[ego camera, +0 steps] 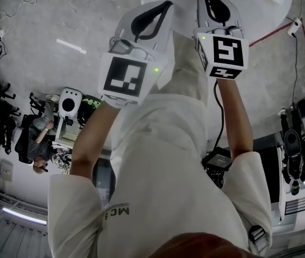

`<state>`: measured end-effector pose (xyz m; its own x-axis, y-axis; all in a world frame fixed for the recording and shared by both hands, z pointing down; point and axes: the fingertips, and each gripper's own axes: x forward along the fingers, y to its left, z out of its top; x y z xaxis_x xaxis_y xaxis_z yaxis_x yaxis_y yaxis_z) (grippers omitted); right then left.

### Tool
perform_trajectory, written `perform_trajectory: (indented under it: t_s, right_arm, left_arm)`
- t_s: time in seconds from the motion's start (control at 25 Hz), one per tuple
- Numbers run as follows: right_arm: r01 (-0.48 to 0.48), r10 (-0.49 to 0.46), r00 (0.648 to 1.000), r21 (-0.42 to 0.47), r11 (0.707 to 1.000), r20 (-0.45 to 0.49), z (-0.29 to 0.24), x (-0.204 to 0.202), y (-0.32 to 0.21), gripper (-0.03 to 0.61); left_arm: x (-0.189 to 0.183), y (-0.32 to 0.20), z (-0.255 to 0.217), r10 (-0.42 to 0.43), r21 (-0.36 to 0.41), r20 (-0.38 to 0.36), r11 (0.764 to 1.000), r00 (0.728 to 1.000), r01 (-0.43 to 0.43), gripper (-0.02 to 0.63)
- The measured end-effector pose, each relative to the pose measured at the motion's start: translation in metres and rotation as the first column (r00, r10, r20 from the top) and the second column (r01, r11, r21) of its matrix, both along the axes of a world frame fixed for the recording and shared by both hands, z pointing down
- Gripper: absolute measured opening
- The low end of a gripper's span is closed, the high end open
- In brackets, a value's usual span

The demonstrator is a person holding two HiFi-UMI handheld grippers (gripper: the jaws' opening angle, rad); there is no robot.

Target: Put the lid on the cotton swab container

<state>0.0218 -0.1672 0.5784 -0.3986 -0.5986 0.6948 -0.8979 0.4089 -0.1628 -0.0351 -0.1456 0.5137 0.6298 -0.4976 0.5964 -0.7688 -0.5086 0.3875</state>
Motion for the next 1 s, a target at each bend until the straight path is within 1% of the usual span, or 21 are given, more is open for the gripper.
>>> perform_trajectory:
  t_s: [0.08, 0.16, 0.48, 0.72, 1.0]
  right_arm:
    - [0.007, -0.007, 1.0, -0.003, 1.0, 0.001, -0.003, -0.001, 0.003, -0.006]
    - [0.023, -0.023, 1.0, 0.014, 1.0, -0.002, -0.012, -0.005, 0.006, -0.006]
    - [0.072, -0.074, 0.997, 0.077, 0.994, 0.019, -0.066, -0.022, 0.03, -0.006]
    - [0.104, -0.11, 0.993, 0.137, 0.985, 0.035, -0.136, -0.023, 0.045, -0.006]
    - [0.112, -0.126, 0.991, 0.238, 0.965, 0.044, -0.232, -0.001, 0.064, -0.006]
  left_arm:
    - [0.0, 0.002, -0.005, -0.001, 0.008, 0.002, 1.0, 1.0, 0.001, 0.001]
    - [-0.003, 0.002, -0.01, 0.001, 0.022, 0.007, 1.0, 1.0, -0.001, 0.0]
    - [-0.009, 0.014, -0.047, -0.009, 0.073, 0.008, 0.997, 1.0, 0.008, 0.0]
    - [-0.011, 0.026, -0.105, -0.029, 0.135, 0.0, 0.99, 1.0, 0.029, 0.0]
    - [-0.001, 0.045, -0.189, -0.054, 0.219, -0.004, 0.974, 0.999, 0.053, 0.0]
